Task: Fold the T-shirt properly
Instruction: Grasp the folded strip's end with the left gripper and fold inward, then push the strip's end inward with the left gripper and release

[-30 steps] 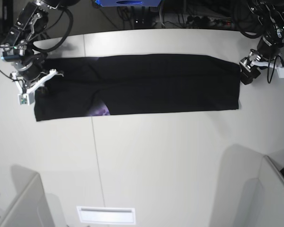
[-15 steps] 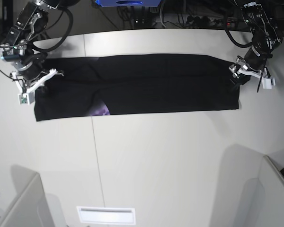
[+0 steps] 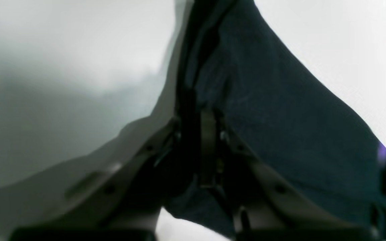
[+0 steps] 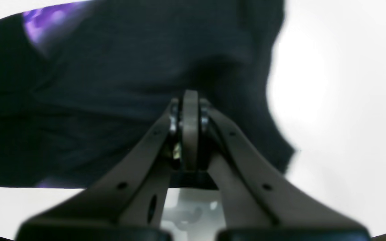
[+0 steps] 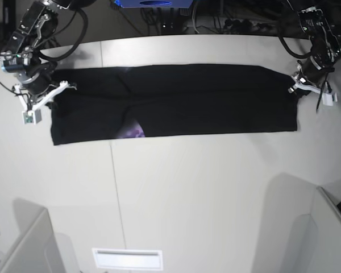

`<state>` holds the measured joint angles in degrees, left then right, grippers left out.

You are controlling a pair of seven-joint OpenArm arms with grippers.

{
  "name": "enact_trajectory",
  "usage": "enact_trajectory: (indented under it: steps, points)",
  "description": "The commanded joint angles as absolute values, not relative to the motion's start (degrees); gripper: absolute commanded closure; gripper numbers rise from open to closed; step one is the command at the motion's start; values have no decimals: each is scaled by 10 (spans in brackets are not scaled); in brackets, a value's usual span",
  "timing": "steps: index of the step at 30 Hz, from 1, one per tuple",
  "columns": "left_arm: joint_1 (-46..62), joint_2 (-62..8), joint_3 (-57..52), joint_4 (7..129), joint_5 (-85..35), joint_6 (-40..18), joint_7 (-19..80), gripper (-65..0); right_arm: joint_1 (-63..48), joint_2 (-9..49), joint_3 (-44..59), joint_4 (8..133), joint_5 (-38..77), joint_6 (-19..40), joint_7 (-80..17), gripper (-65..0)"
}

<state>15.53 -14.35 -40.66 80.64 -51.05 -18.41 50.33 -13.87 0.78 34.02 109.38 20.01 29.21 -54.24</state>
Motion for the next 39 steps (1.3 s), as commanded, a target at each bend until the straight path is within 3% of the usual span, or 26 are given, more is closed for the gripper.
enact_trajectory:
  steps: [1, 8, 14, 18, 25, 39]
  points:
    - [160, -157, -425, 815, -512, -181, 481, 0, -138, 13, 342, 1102, 208, 295, -532, 0]
    - [184, -167, -448, 902, -382, -181, 465, 0, -141, 13, 342, 1102, 208, 295, -531, 0]
    - [196, -91, -440, 1033, -229, -183, 467, 0, -139, 12, 342, 1102, 208, 295, -531, 0]
    - [225, -73, -359, 1088, -167, -183, 464, 0, -139, 12, 342, 1102, 208, 295, -532, 0]
    - [251, -69, -235, 1118, -155, -181, 464, 0, -142, 12, 342, 1102, 208, 295, -532, 0]
    - [245, -44, -103, 1132, -154, -180, 464, 0, -140, 12, 342, 1102, 208, 295, -532, 0]
